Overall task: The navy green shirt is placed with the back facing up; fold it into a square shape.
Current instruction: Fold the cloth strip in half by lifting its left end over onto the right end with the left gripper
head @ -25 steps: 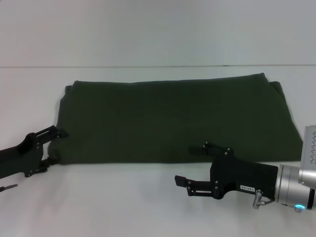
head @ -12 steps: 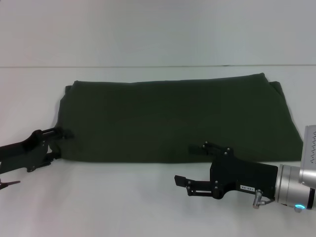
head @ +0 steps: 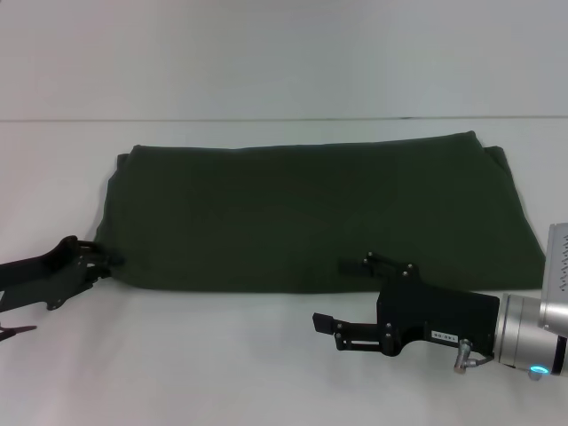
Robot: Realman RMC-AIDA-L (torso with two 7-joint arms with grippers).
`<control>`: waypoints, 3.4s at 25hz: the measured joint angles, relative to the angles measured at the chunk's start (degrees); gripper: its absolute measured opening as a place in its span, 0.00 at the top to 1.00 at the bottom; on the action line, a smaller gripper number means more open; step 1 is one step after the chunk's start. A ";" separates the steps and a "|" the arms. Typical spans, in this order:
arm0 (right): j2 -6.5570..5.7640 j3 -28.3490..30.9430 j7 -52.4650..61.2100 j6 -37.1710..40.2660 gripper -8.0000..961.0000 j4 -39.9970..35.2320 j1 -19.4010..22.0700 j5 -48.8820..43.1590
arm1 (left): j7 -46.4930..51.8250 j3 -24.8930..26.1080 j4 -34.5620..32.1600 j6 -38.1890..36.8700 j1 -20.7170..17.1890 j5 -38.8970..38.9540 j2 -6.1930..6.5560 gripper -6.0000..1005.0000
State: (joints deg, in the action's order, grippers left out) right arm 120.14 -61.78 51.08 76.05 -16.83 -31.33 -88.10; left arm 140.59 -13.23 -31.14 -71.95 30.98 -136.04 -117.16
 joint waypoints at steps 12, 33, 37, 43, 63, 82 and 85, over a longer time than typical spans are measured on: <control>0.00 0.00 -0.02 0.16 0.04 -0.14 -0.17 0.06 | -0.87 -1.05 0.18 1.34 0.19 0.68 -0.30 0.96; 0.00 2.39 0.06 0.16 0.04 -0.43 0.04 0.44 | -3.48 4.27 -3.72 2.75 -3.24 2.29 1.09 0.96; 0.00 2.46 0.07 0.53 0.04 -0.26 0.25 0.94 | -3.44 6.00 -5.54 2.62 -4.48 1.83 1.62 0.96; 0.00 2.46 0.07 0.57 0.04 -0.08 0.78 1.04 | -3.41 8.98 -7.41 2.52 -6.37 1.67 2.02 0.96; -0.46 12.86 0.01 1.14 0.05 -0.58 8.98 0.99 | -6.08 3.25 -1.78 -12.86 5.12 16.82 -0.63 0.96; -0.69 18.11 0.07 2.95 0.05 -0.66 15.25 0.78 | -30.75 -8.60 32.53 7.73 23.56 21.79 -7.49 0.96; -0.75 18.19 0.07 2.72 0.05 -0.66 14.87 0.71 | -31.44 -8.13 33.21 7.77 23.12 21.79 -7.50 0.96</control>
State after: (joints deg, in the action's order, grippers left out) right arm 119.39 -43.59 51.15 78.77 -17.49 -16.47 -87.38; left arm 109.15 -21.36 2.07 -64.17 54.10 -114.24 -124.66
